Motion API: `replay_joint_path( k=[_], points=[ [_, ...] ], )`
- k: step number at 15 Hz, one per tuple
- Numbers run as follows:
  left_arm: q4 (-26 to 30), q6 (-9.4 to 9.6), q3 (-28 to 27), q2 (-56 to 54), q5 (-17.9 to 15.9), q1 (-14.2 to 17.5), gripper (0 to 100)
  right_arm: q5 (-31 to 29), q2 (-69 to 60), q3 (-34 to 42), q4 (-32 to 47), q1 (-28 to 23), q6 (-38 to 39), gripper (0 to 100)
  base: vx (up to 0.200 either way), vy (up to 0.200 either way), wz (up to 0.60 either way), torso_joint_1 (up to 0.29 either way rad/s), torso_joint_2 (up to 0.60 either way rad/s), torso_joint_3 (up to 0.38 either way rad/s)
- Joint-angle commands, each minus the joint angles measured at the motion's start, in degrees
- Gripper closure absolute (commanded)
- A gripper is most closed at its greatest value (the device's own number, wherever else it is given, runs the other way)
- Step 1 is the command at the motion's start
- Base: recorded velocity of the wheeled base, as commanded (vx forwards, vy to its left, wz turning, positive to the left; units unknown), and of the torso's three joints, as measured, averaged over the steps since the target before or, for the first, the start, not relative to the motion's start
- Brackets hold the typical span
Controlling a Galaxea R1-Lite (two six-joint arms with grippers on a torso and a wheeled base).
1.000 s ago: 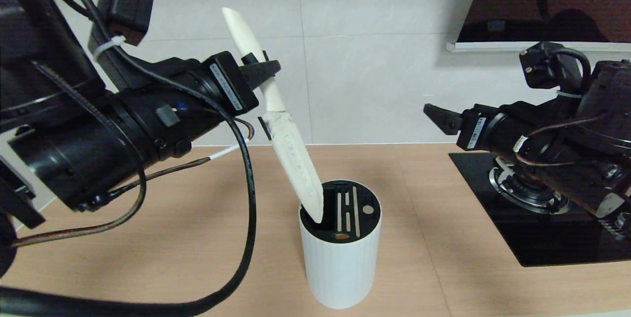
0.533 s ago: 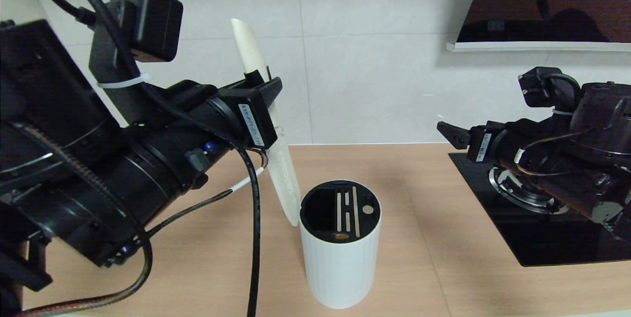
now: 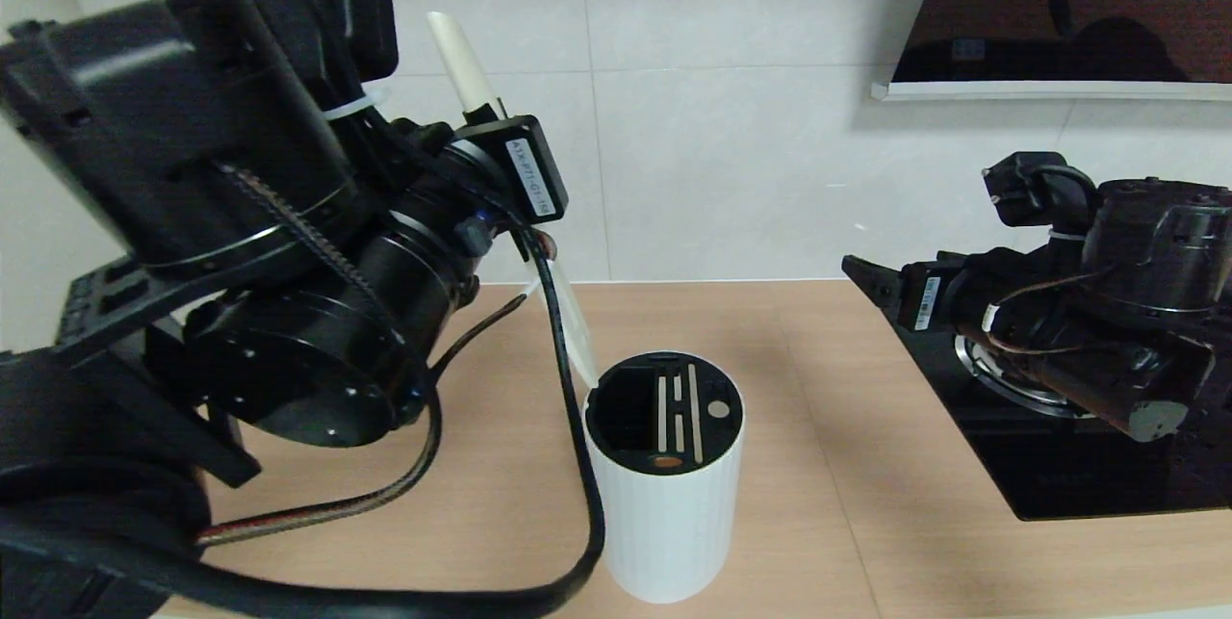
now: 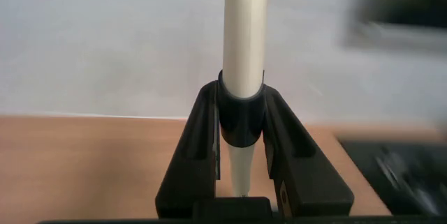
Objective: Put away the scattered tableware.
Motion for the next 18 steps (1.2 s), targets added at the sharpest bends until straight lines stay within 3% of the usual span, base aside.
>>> replay_joint_path(
  k=[1,8,18],
  points=[
    [-0.09,-0.79,-0.49,2.15,-0.06,-1.72,100,-0.02,0.65,0.02,-0.02,0.05,0.01,0,0.000,0.000,0.00,0.000,0.00,0.000],
    [-0.09,-3.51,0.04,7.51,-0.15,-3.39,100,-0.10,1.17,0.02,-0.02,0.13,-0.08,0,0.000,0.000,0.00,0.000,0.00,0.000],
    [-0.18,-3.60,1.36,10.68,-0.06,-3.39,100,-0.10,1.17,0.10,-0.02,0.22,-0.95,0,0.000,0.000,0.00,0.000,0.00,0.000]
  ],
)
